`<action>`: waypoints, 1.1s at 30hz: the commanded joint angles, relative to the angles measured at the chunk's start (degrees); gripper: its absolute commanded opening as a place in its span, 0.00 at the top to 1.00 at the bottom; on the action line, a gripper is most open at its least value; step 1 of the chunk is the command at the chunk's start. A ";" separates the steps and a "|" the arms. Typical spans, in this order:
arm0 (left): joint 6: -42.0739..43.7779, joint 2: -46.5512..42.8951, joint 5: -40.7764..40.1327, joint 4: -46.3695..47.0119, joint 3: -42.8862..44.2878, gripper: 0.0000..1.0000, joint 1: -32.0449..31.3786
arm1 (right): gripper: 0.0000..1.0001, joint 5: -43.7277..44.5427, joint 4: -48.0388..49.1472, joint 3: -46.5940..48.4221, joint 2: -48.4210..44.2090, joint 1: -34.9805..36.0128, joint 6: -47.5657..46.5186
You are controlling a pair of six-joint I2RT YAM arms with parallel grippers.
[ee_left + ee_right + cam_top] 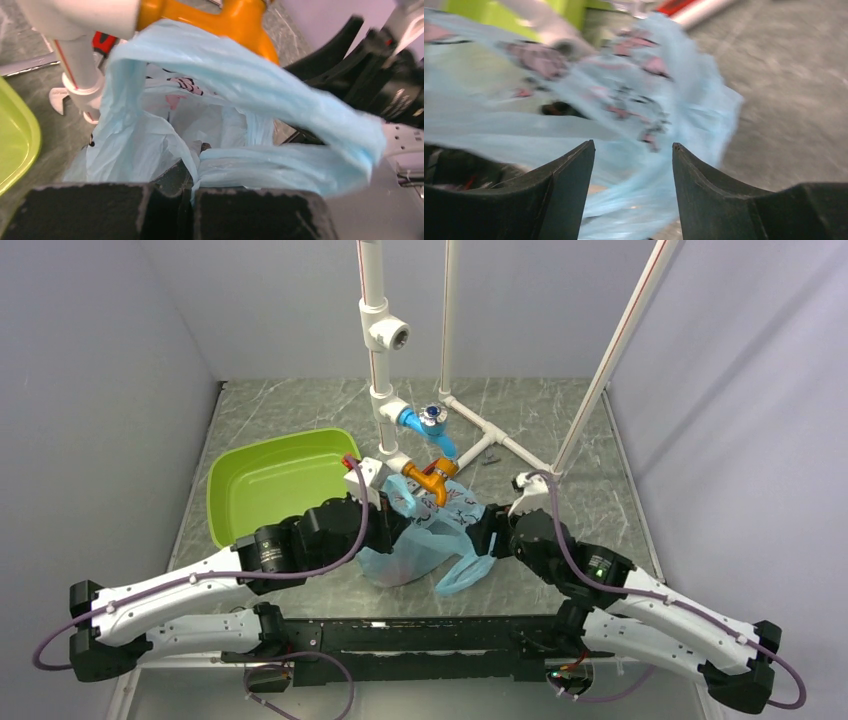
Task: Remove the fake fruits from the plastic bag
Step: Adjust the plastic bag at the center of the board.
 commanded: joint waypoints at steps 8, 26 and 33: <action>0.32 -8.81 14.70 4.33 -3.36 1.00 0.31 | 0.45 -30.12 22.31 3.73 2.71 0.11 -8.91; -10.57 -15.01 25.43 3.31 -19.85 0.70 -4.02 | 0.47 -25.19 49.31 -18.87 14.39 10.98 -3.54; -2.31 -12.52 30.84 7.20 -7.72 0.44 -4.39 | 0.44 -17.95 47.87 -18.27 18.83 14.21 0.86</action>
